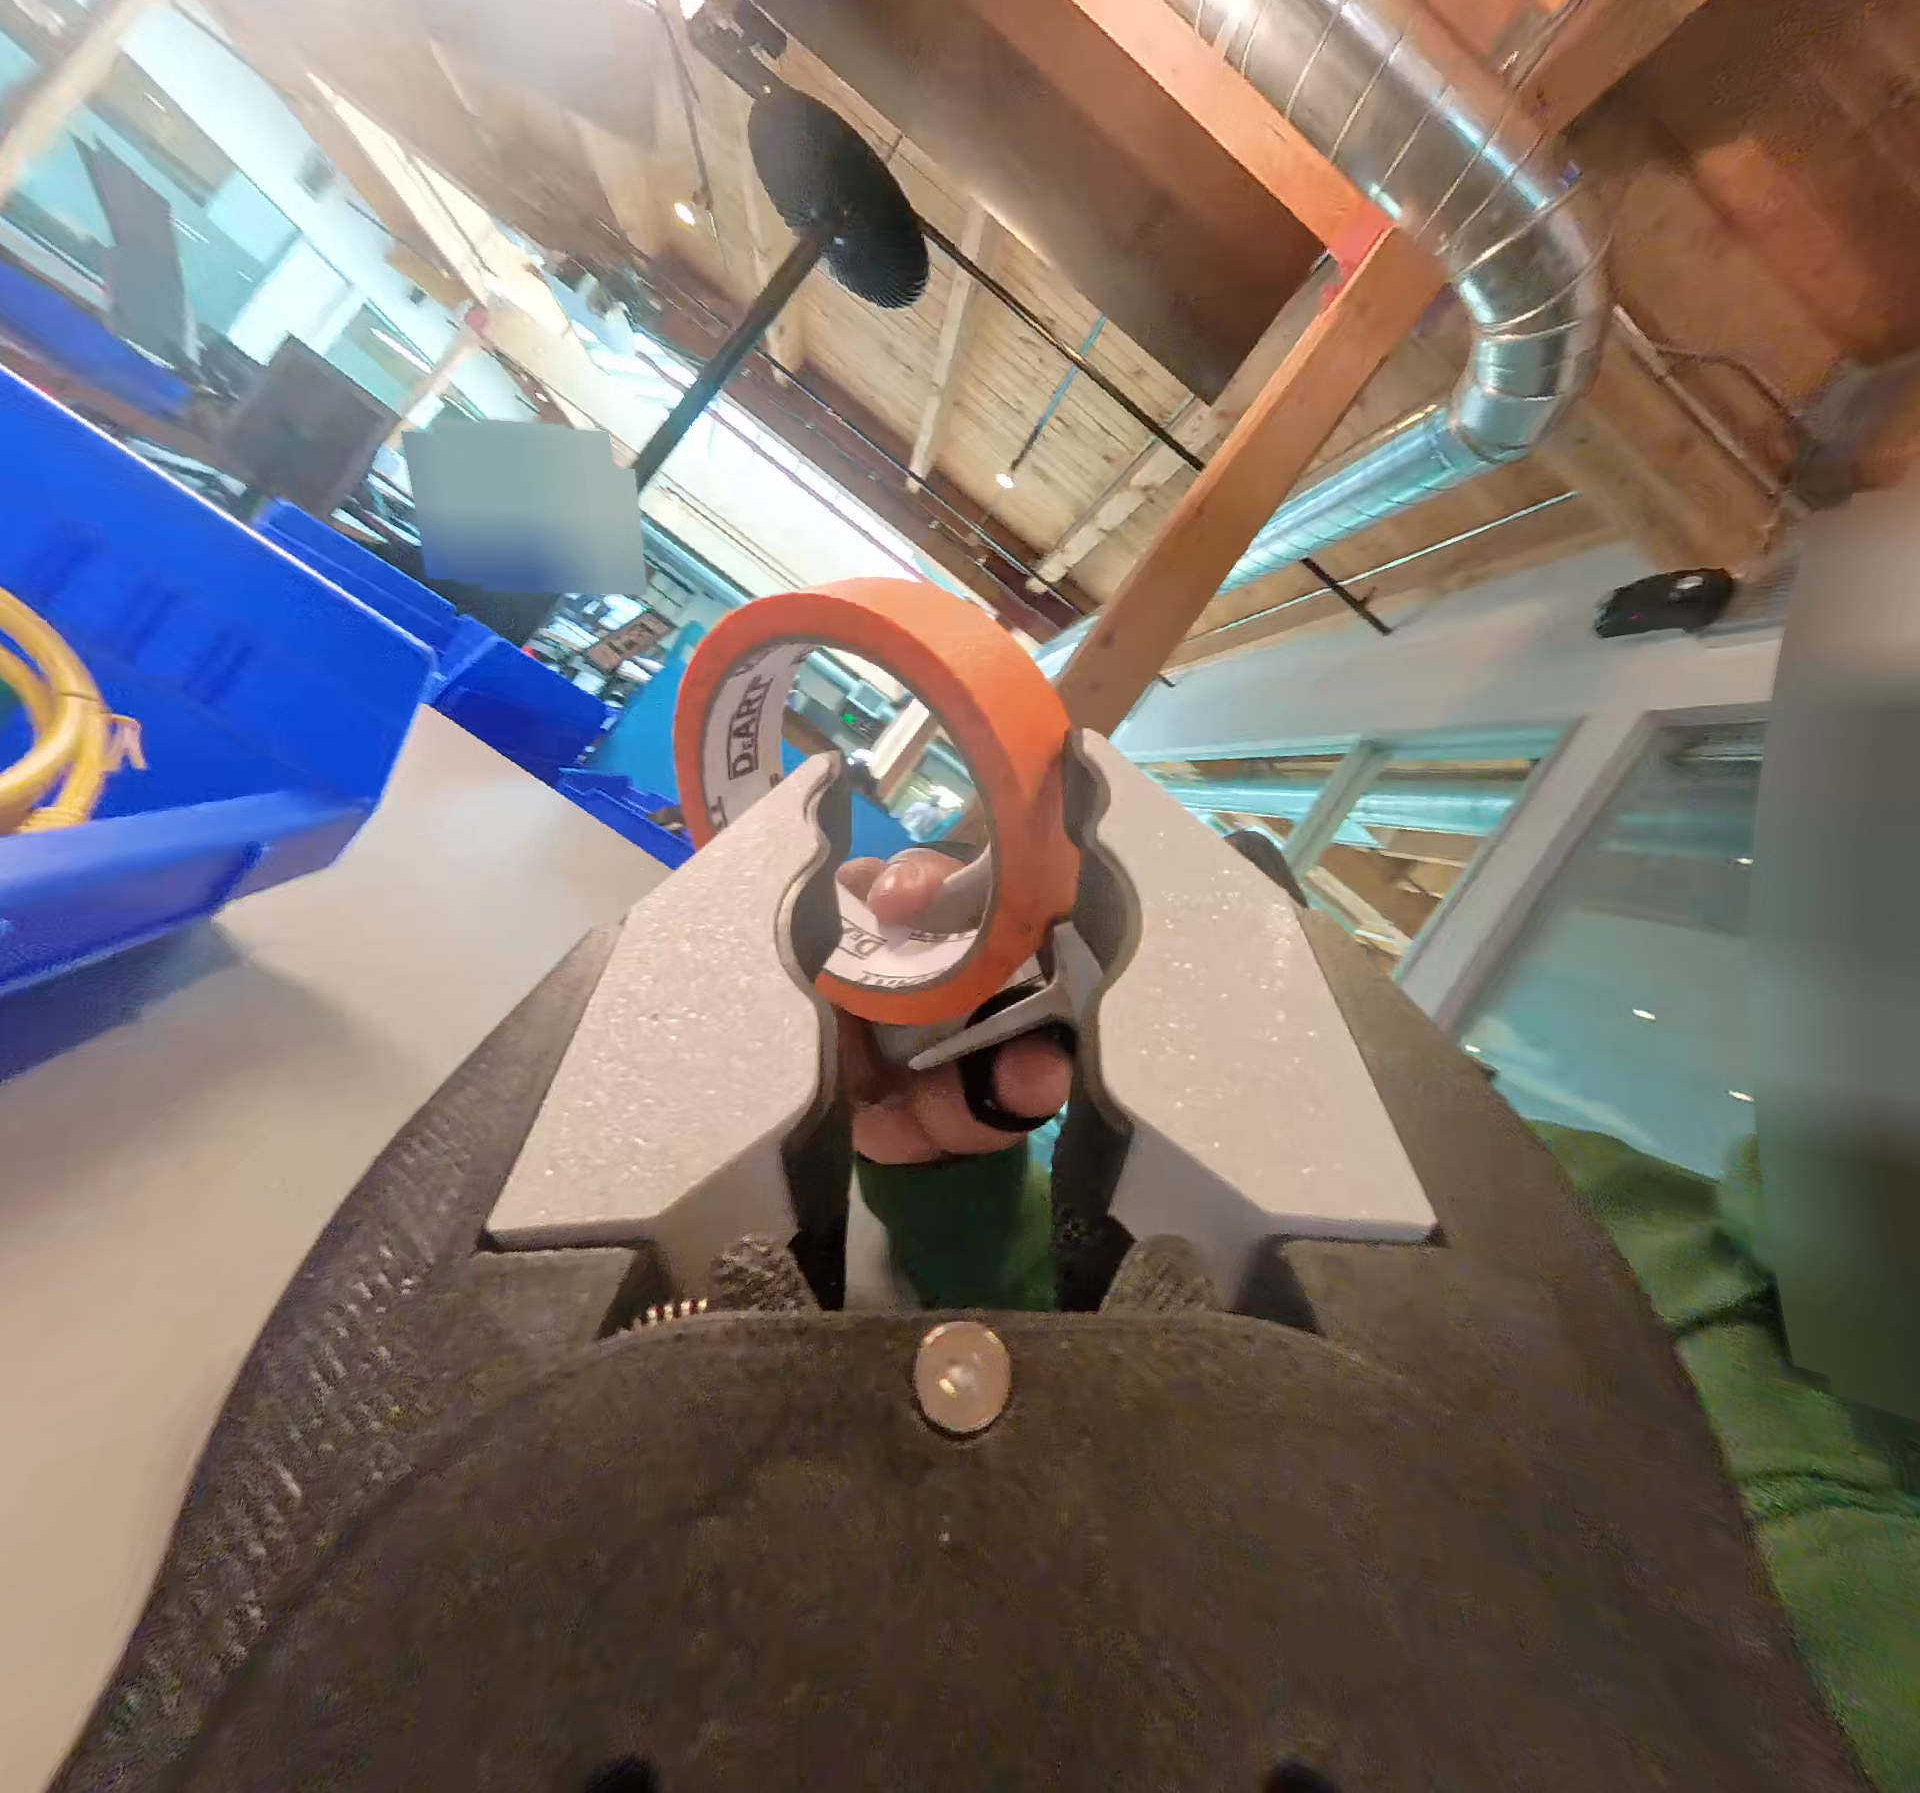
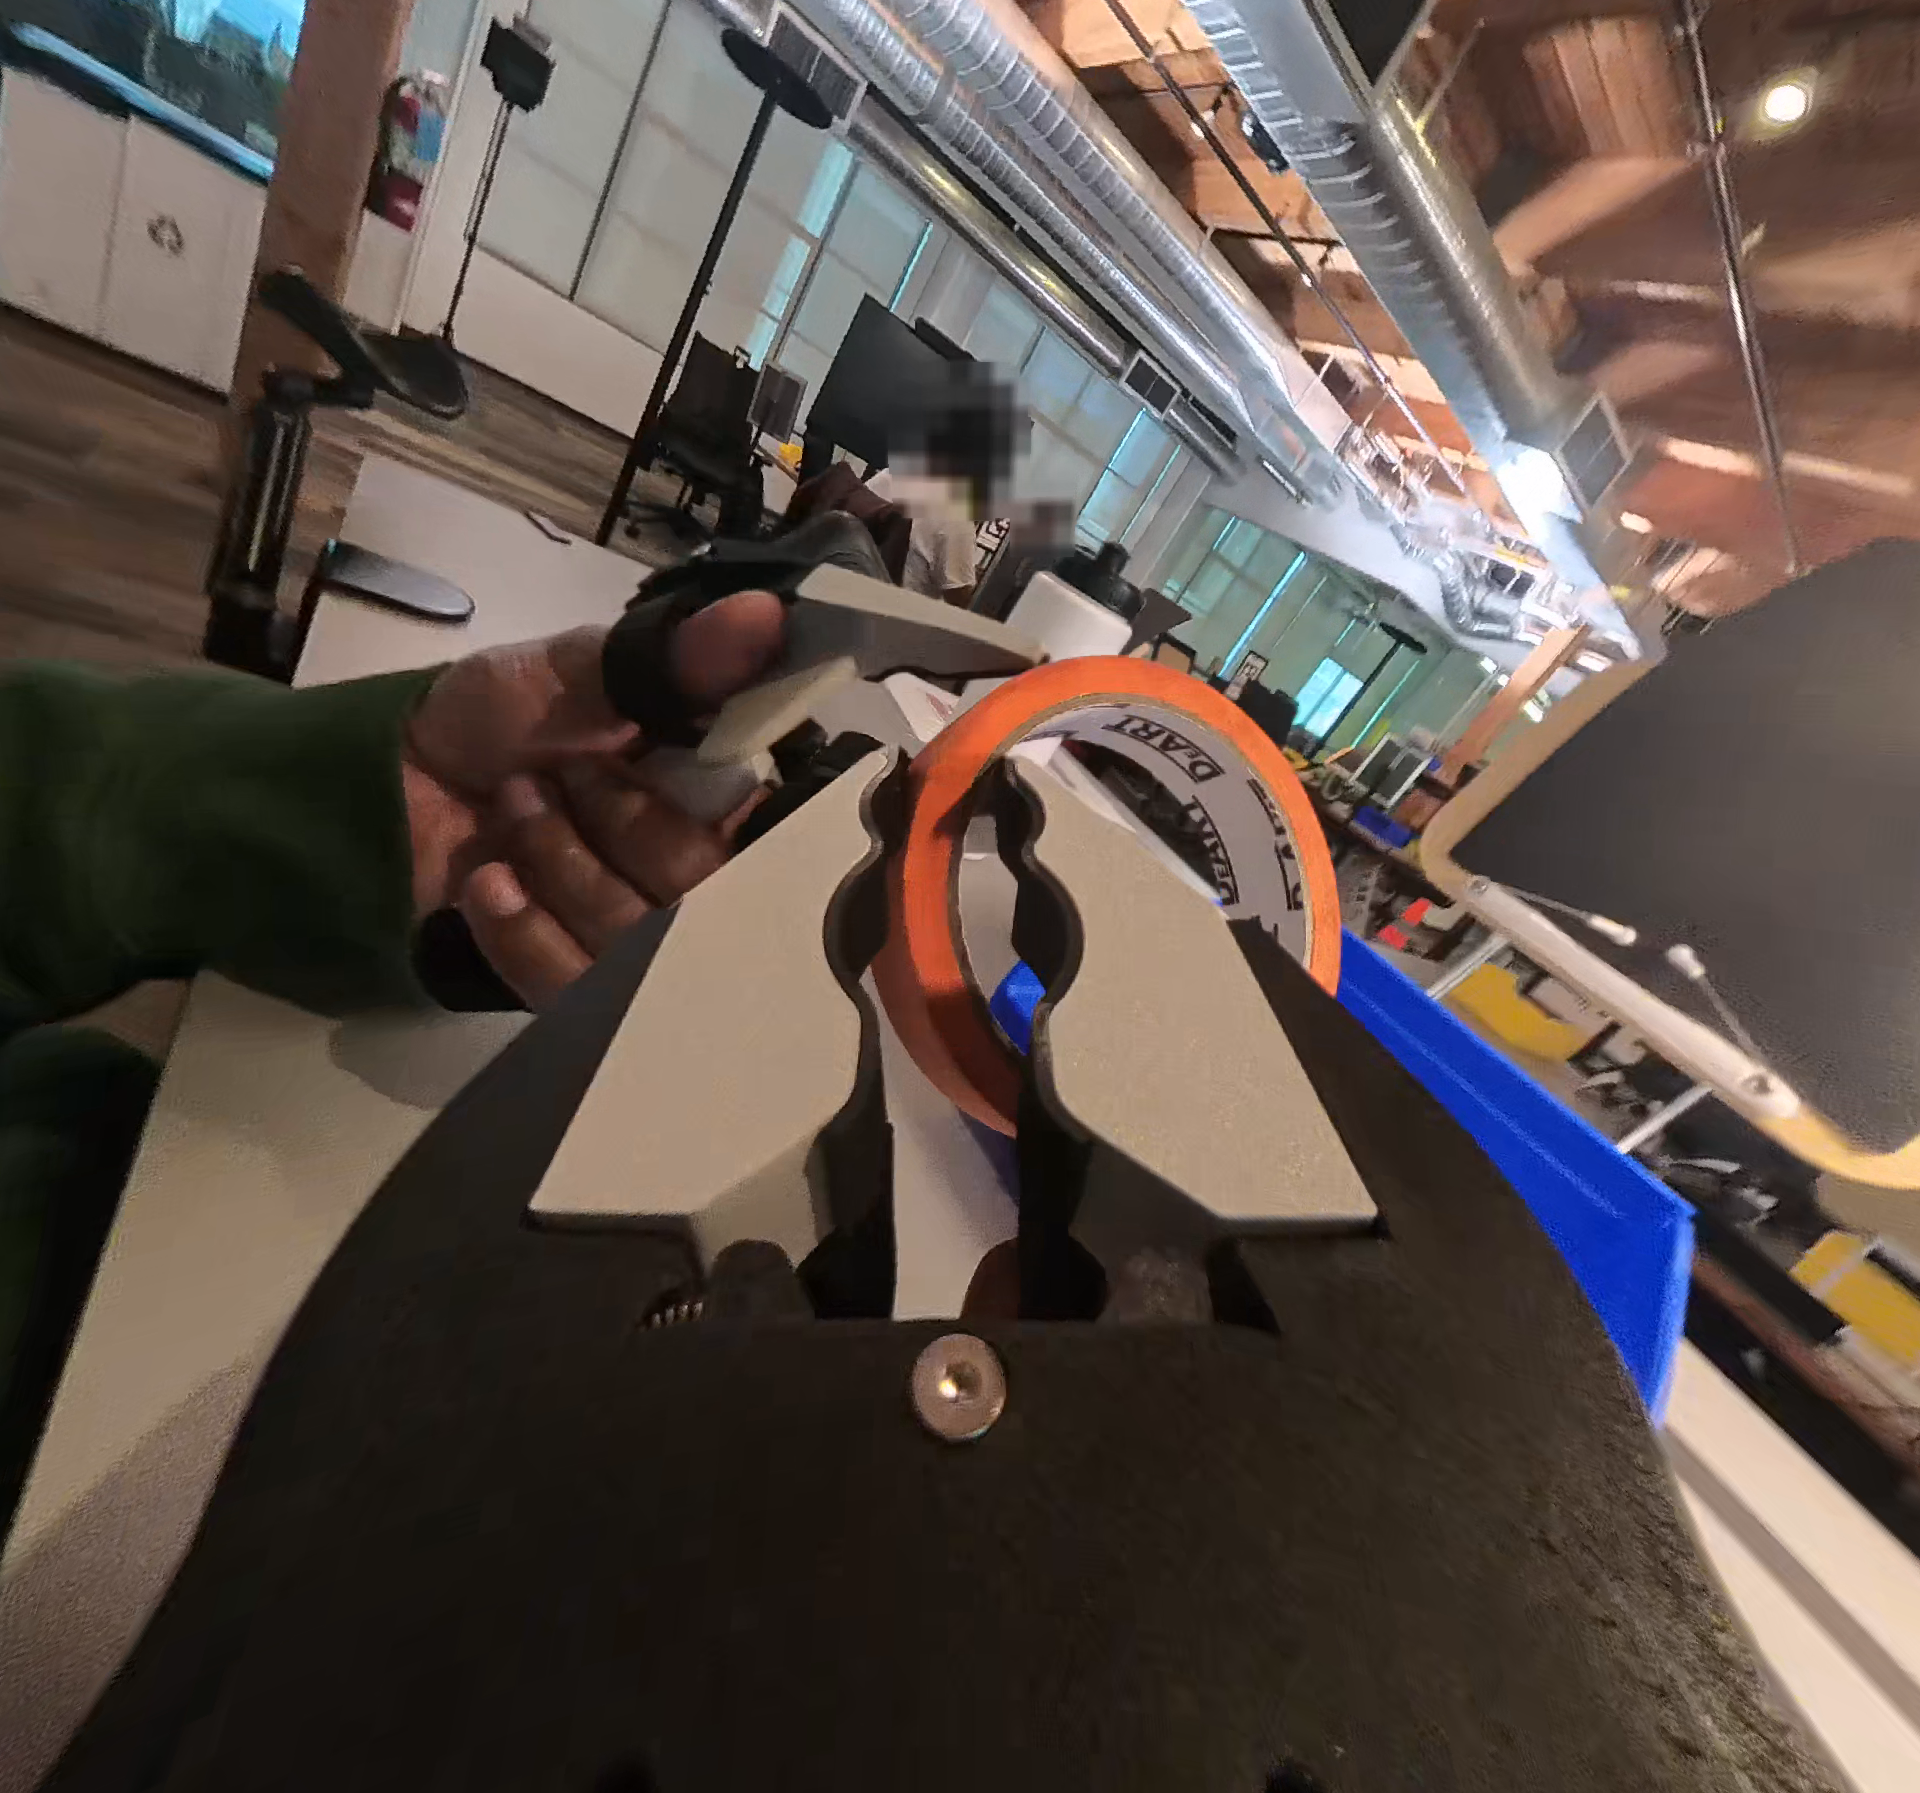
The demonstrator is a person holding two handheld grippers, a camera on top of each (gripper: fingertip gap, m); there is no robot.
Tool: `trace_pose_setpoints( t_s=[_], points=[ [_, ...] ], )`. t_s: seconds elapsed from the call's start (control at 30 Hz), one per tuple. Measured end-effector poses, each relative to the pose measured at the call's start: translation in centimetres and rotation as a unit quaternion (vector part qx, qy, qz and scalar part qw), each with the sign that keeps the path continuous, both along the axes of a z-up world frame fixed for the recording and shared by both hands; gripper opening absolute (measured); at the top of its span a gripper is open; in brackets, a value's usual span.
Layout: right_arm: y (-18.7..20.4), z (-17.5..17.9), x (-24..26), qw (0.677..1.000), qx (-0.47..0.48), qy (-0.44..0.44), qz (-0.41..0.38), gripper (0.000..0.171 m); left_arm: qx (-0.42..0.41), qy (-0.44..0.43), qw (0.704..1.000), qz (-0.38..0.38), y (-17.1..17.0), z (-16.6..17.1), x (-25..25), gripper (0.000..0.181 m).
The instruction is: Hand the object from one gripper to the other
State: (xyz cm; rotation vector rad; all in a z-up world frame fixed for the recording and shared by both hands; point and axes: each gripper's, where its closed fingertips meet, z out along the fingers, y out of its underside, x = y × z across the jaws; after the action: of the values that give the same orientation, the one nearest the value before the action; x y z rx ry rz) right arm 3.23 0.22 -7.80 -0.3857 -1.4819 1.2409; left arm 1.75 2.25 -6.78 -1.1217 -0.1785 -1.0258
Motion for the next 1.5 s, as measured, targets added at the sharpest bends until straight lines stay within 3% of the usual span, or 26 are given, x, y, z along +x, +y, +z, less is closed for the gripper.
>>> trace_pose_setpoints(
  t_s=[0.17, 0.27, 0.33, 0.5, 0.57, 0.6, 0.8, 0.93, 1.03, 1.17, 1.3, 1.5],
  points=[
    [0.0, -0.7, -0.6, 0.999, 0.037, 0.007, -0.033, 0.02, 0.043, 0.023, 0.998, 0.025, -0.9, 0.8, -0.2, 0.016],
    [1.1, -0.1, -0.9, 0.999, -0.029, -0.022, -0.031, 0.026, 0.043, 0.096, 0.989, 0.101, -0.9, 0.9, -0.6, 0.012],
    [1.8, 0.3, -0.8, 0.991, -0.119, -0.066, 0.011, 0.029, 0.025, 0.174, 0.97, 0.166, -0.5, 0.5, -0.7, 0.012],
    [2.9, 1.8, 0.3, 0.896, -0.361, -0.184, 0.181, 0.038, 0.028, 0.33, 0.922, 0.199, 0.5, -0.1, 2.2, 0.012],
    [3.5, 2.0, 0.3, 0.872, -0.397, -0.199, 0.203, 0.036, 0.03, 0.362, 0.912, 0.19, 0.8, -0.5, 3.2, 0.013],
    [3.7, 1.9, 0.2, 0.873, -0.4, -0.199, 0.198, 0.026, 0.032, 0.366, 0.912, 0.18, 0.8, -0.6, 3.6, 0.013],
    [3.4, 2.0, 0.4, 0.911, -0.344, -0.161, 0.161, 0.018, 0.031, 0.329, 0.934, 0.137, 0.6, -0.8, 4.0, 0.013],
    [3.5, 1.4, -0.5, 0.965, -0.237, -0.103, 0.052, 0.015, 0.009, 0.236, 0.965, 0.115, 0.9, -0.7, 2.6, 0.038],
    [3.2, 0.7, -1.1, 0.986, -0.151, -0.07, -0.018, 0.015, 0.005, 0.146, 0.982, 0.116, 0.6, -0.1, 0.4, 0.051],
    [2.2, -0.7, -1.9, 0.995, -0.035, -0.041, -0.08, 0.014, 0.0, 0.05, 0.994, 0.093, 0.4, 0.0, -1.4, 0.052],
    [1.0, -2.7, -2.7, 0.993, 0.048, -0.049, -0.101, 0.015, -0.023, 0.017, 0.997, 0.077, 0.8, -0.8, -1.8, 0.051],
    [-0.2, -3.0, -2.3, 0.994, 0.057, -0.05, -0.074, 0.015, -0.031, 0.0, 0.998, 0.058, 1.1, -1.1, -1.6, 0.049]
  ],
)
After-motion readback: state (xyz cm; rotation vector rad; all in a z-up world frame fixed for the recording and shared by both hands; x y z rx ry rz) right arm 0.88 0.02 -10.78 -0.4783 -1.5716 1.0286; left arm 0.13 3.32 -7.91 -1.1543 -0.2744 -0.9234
